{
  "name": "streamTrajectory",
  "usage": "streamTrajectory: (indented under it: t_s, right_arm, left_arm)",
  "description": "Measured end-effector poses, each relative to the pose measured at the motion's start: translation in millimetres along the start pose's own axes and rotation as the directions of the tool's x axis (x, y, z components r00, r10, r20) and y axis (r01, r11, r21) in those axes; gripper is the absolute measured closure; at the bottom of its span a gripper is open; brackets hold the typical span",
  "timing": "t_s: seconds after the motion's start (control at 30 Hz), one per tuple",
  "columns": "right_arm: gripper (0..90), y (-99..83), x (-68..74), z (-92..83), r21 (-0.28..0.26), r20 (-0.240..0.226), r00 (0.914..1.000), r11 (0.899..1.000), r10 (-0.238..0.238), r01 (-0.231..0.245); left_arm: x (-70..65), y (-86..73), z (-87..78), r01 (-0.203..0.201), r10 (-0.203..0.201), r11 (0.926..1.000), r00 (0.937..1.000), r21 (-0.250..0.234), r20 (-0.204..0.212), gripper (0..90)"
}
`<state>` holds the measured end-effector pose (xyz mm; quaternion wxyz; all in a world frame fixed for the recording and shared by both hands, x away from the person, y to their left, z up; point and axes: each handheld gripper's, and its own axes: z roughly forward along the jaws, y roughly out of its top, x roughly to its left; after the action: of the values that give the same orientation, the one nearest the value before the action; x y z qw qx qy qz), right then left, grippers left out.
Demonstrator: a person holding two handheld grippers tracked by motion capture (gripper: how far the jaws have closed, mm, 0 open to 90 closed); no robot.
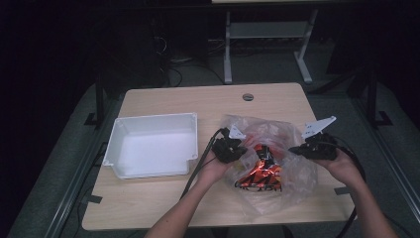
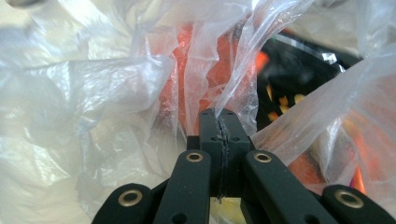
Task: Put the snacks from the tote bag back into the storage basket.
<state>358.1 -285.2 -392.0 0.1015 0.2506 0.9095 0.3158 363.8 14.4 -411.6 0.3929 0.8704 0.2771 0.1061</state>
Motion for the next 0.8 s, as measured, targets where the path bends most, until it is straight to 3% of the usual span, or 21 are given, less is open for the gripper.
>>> streamTrajectory:
  t_s: [0.13, 0.27, 0.33, 0.37, 0.47, 0.57, 0.73, 0.8]
  right_arm:
    - [89.9, 1.6, -10.0, 0.9, -0.015, 0.03, 0.9987, 0.999, 0.04, -0.04]
    - [89.9, -0.6, -18.2, 16.7, 0.026, 0.038, 0.9964, 0.997, 0.075, -0.076]
    - [89.9, -1.7, -21.5, 25.4, 0.052, 0.037, 0.9962, 0.995, 0.079, -0.081]
    - [89.8, -1.9, -21.9, 29.7, 0.068, 0.034, 0.9954, 0.993, 0.09, -0.092]
    - [89.8, -2.7, -23.3, 42.4, 0.112, 0.027, 0.9954, 0.989, 0.092, -0.094]
    - [89.8, -2.6, -23.8, 49.8, 0.116, 0.018, 0.9954, 0.989, 0.094, -0.096]
    - [89.5, -3.3, -25.4, 51.1, 0.115, 0.012, 0.9943, 0.988, 0.106, -0.107]
    - [85.3, -2.5, -24.0, 48.4, 0.113, 0.024, 0.9942, 0.988, 0.105, -0.107]
  left_arm:
    - [5.1, 4.7, 9.0, 0.026, -0.026, 0.9996, 0.9992, 0.006, -0.03, 90.0]
    - [10.1, 2.3, 24.3, 0.035, -0.033, 0.9985, 0.9982, 0.041, -0.05, 90.0]
    - [10.9, -0.3, 31.6, 0.064, -0.061, 0.9964, 0.9967, 0.056, -0.053, 90.0]
    - [12.5, -1.2, 34.5, 0.048, -0.044, 0.9963, 0.9972, 0.07, -0.06, 90.0]
    - [13.1, -3.7, 41.1, 0.059, -0.054, 0.995, 0.9967, 0.081, -0.061, 90.0]
    - [13.9, -4.6, 43.8, 0.045, -0.039, 0.9952, 0.9969, 0.087, -0.068, 90.0]
    - [15.1, -5.5, 42.3, 0.059, -0.054, 0.9946, 0.997, 0.086, -0.055, 89.7]
    - [15.1, -4.2, 37.0, 0.065, -0.062, 0.9948, 0.9969, 0.078, -0.048, 86.5]
